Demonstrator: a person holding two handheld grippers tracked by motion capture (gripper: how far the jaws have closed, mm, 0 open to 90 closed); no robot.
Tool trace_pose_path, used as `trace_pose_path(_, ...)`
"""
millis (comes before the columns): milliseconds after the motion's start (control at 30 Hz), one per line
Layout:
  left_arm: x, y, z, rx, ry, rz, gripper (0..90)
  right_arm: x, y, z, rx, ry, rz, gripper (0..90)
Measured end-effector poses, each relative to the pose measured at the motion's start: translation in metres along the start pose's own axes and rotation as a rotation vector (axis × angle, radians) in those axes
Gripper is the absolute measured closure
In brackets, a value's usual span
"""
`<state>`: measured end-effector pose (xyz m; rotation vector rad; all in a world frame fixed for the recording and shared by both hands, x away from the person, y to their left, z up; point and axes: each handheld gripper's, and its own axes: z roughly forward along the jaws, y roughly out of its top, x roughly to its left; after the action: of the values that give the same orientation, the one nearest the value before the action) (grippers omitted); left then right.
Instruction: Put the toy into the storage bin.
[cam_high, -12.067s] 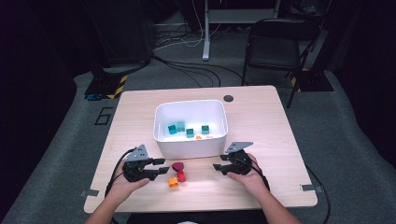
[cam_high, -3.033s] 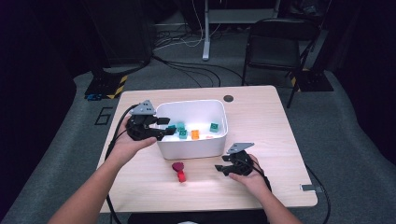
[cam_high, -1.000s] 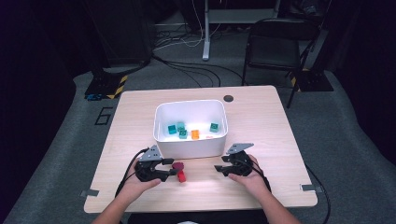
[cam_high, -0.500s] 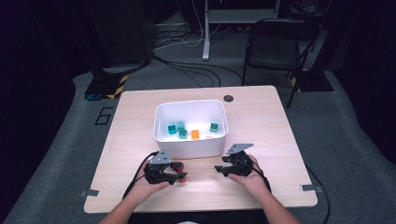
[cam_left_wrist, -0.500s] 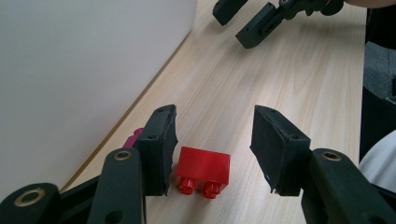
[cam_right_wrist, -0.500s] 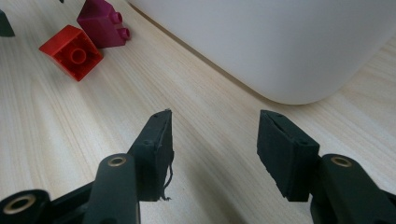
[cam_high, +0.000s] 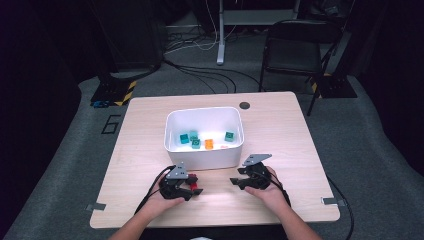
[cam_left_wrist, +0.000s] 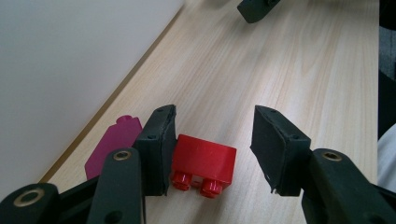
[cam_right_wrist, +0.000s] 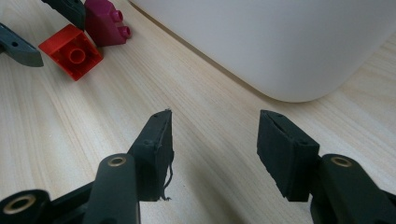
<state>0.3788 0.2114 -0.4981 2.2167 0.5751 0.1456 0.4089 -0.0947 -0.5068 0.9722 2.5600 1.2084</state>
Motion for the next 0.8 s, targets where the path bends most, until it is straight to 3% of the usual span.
trace_pose_path(467,-0.005,-0.008,0.004,0.041,-0.006,0.023,50.2,0.000,0.000,0.001,-0.002,0.004,-0.004,45.0)
trace_pose_path(800,-0.006,-0.010,0.005,0.068,-0.007,0.039,57.2,0.000,0.001,0.001,0.002,0.008,-0.008,45.0)
